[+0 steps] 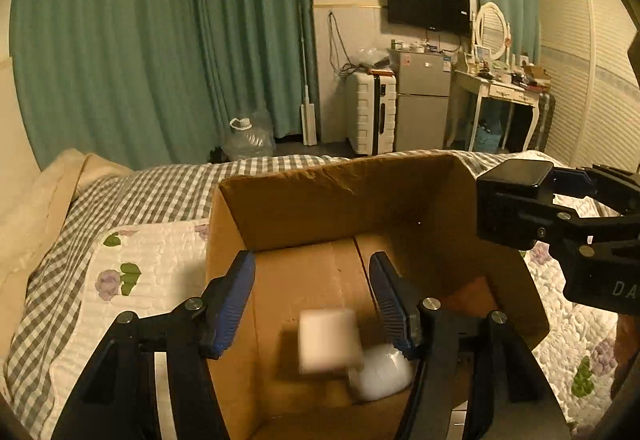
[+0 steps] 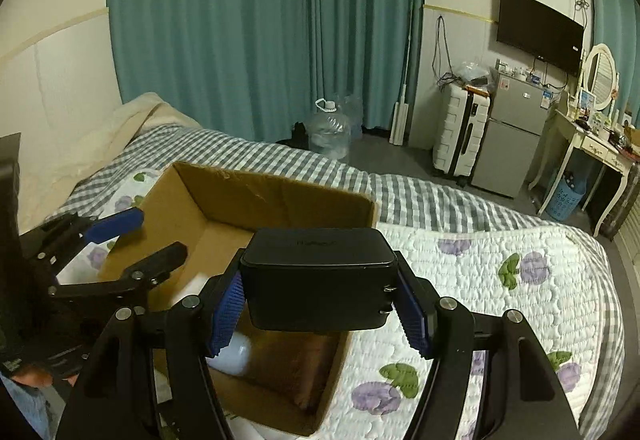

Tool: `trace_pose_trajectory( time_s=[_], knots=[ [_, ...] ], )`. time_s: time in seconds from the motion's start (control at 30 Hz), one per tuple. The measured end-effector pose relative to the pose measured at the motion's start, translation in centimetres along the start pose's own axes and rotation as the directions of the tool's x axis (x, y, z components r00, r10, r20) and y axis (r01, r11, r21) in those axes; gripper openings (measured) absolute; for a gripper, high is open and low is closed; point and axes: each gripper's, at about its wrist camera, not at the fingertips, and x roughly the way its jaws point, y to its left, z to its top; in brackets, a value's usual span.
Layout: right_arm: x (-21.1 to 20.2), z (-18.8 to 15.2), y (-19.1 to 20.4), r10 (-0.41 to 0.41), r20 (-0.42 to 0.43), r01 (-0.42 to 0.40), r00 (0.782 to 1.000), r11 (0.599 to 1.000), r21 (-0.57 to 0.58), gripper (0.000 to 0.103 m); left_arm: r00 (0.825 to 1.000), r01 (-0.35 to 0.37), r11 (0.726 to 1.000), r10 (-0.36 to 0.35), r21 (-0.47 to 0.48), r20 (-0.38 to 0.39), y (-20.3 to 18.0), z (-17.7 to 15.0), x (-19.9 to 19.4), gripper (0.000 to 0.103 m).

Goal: Organize rigid objects
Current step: 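Carry both items over the box and release them inside, then grasp the black remote with the right gripper while the left grasps the small white charger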

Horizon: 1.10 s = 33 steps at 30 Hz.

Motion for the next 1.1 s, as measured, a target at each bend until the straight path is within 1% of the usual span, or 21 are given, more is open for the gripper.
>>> trace_pose_trajectory(
  time_s=[0.1,0.17,0.3,0.33,0.37,0.4,0.43,0.53,0.63,0.7,0.8,0.87,0.9,0.97,1.0,1.07,1.1],
  knots=[
    [0.2,0.5,0.2,0.020,0.005,-0.020,1.000,1.000,0.006,0.067,1.000,0.014,0.999,-0.014,-0.031,-0.003,0.8,0.1,-0.8,0.062],
    [0.9,0.8,0.8,0.028,0.004,-0.028,1.000,1.000,-0.012,0.067,1.000,0.012,0.999,-0.012,-0.037,-0.001,1.2,0.1,-1.4,0.062],
    [3.5,1.2,1.7,0.042,-0.032,-0.042,0.999,0.999,-0.019,0.067,1.000,0.016,0.999,-0.017,-0.050,-0.004,1.4,0.1,-2.5,0.062],
    [3.8,1.2,1.8,0.035,-0.026,-0.035,0.999,0.999,-0.020,0.070,1.000,0.014,0.999,-0.014,-0.050,-0.009,1.3,0.1,-2.8,0.063],
    [3.7,1.1,1.8,0.006,-0.003,-0.006,1.000,1.000,-0.021,0.081,1.000,0.012,0.999,-0.013,-0.049,-0.010,1.3,0.0,-3.0,0.063],
    [3.4,1.0,1.8,-0.012,0.013,0.012,1.000,1.000,-0.019,0.088,1.000,0.009,0.999,-0.010,-0.048,-0.011,1.3,-0.1,-3.3,0.063],
    [2.6,1.0,1.7,-0.018,0.034,0.018,0.999,1.000,-0.011,0.089,1.000,0.008,0.999,-0.009,-0.043,-0.011,1.3,-0.3,-3.7,0.063],
    [0.4,0.7,1.0,-0.009,0.042,0.008,0.999,1.000,0.014,0.089,1.000,-0.007,0.999,0.006,-0.039,-0.010,1.3,-0.6,-5.3,0.065],
    [-2.6,0.3,0.9,-0.006,0.038,0.006,0.999,1.000,0.002,0.090,1.000,-0.019,0.999,0.018,-0.045,-0.008,1.5,-0.9,-7.2,0.065],
    [-4.5,-0.2,1.3,0.012,0.036,-0.012,0.999,1.000,-0.016,0.090,1.000,-0.029,0.998,0.029,-0.051,-0.007,1.8,-1.2,-8.7,0.066],
    [-7.4,-1.9,2.2,0.040,0.005,-0.040,0.999,0.997,-0.061,0.090,0.999,-0.042,0.998,0.041,-0.048,-0.018,2.1,-1.9,-10.8,0.067],
    [-8.8,-3.9,3.2,0.056,-0.028,-0.059,0.998,0.992,-0.108,0.090,0.999,-0.050,0.998,0.049,-0.047,-0.025,2.1,-3.0,-12.2,0.068],
    [-8.9,-4.5,3.6,0.058,-0.040,-0.062,0.998,0.991,-0.117,0.090,0.998,-0.051,0.997,0.050,-0.049,-0.033,2.2,-3.4,-12.5,0.069],
    [-8.9,-6.9,4.6,0.071,-0.091,-0.083,0.993,0.986,-0.143,0.090,0.997,-0.047,0.997,0.043,-0.063,-0.067,2.1,-4.9,-13.0,0.069],
    [-8.7,-7.8,4.9,0.074,-0.103,-0.089,0.992,0.986,-0.143,0.090,0.996,-0.048,0.996,0.043,-0.071,-0.078,2.1,-5.7,-13.0,0.069],
    [-7.3,-10.4,5.9,0.108,-0.161,-0.130,0.981,0.982,-0.134,0.090,0.993,-0.048,0.995,0.038,-0.088,-0.110,2.1,-7.8,-12.7,0.069],
    [-6.7,-11.0,6.1,0.114,-0.179,-0.138,0.977,0.982,-0.129,0.090,0.991,-0.053,0.994,0.041,-0.094,-0.126,1.9,-8.8,-12.5,0.069]
  ],
)
